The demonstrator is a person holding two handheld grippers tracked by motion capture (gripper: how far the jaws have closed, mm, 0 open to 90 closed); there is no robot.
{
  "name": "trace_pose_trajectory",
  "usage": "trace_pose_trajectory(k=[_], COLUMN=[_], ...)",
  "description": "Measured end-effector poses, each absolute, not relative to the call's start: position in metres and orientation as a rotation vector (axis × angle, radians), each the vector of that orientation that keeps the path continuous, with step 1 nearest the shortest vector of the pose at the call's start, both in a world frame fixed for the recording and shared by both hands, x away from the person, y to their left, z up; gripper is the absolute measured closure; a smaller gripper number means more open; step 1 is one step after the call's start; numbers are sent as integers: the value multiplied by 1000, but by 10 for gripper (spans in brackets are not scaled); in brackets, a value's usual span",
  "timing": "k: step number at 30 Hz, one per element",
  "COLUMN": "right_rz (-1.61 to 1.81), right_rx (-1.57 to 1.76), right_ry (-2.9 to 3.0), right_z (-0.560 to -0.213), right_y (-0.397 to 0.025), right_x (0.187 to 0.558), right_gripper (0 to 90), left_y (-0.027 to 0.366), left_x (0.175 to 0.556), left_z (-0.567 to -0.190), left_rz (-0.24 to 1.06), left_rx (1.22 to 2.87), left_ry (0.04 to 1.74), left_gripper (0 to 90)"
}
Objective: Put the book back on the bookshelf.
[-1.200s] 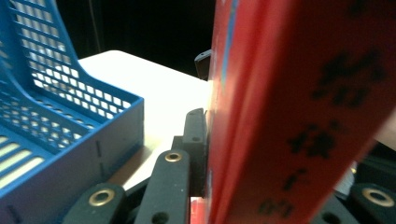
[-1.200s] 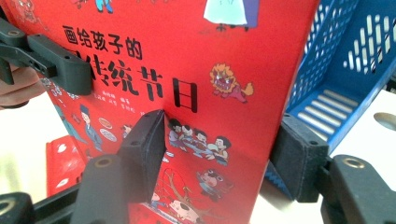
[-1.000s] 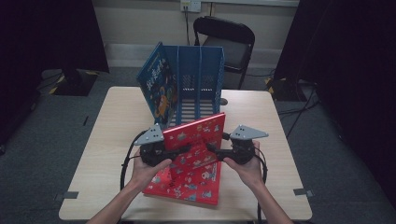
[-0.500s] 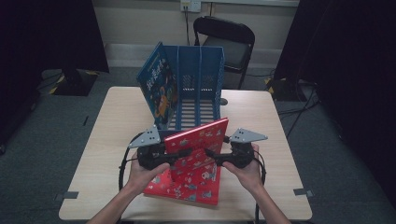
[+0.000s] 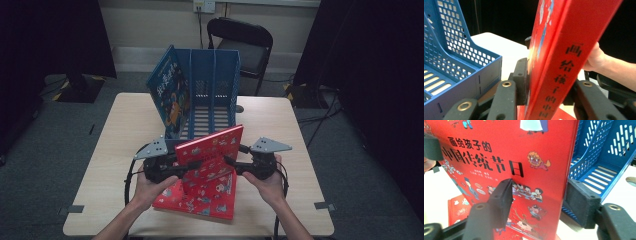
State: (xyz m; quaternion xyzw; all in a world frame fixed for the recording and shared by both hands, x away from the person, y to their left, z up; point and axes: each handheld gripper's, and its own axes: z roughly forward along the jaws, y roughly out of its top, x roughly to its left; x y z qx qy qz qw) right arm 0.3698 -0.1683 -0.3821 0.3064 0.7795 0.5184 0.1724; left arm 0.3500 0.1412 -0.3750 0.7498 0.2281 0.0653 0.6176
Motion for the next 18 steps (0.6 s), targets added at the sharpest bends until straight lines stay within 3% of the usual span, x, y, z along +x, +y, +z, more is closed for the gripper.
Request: trace_pose_trajectory(k=[15,18], right_rz=[1456,1480], right_rx=[895,889], right_ry=[2191,2201], right_z=[-383,-382], right_y=[-162,-160], right_x=[374,376], right_gripper=[404,361], left_y=[139,139], left_x=[344,345], left_z=[-375,-375], left_rz=[106,108], left_rx=[1716,1718], left_ry=[527,530], left_gripper=[614,612])
